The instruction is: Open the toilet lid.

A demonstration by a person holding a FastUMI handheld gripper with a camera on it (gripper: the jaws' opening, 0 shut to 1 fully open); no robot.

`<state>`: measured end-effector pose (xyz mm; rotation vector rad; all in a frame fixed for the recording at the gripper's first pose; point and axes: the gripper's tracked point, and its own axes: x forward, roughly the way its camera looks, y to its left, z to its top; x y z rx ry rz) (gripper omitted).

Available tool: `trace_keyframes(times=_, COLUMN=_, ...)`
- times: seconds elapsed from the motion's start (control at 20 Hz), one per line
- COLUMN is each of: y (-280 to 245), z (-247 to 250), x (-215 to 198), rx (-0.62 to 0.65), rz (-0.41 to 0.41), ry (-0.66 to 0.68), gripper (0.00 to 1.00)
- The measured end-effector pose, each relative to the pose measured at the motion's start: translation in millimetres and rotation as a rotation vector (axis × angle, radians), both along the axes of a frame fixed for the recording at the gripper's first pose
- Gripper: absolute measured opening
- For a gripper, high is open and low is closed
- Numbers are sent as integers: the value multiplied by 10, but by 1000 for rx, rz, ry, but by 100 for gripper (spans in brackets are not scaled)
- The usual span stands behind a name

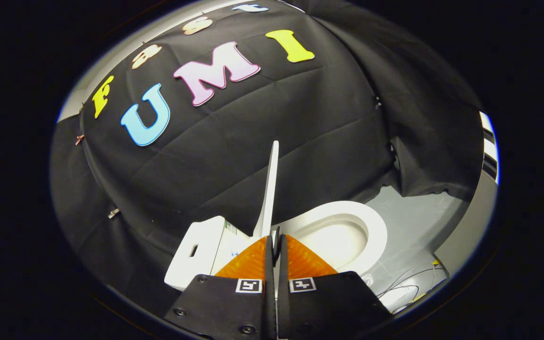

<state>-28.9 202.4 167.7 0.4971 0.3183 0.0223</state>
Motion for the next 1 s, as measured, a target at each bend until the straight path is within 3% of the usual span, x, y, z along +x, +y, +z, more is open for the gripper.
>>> trace_keyframes(times=1.0, y=1688, z=563, x=-59, rx=-299, rz=8, ry=-96, gripper=7)
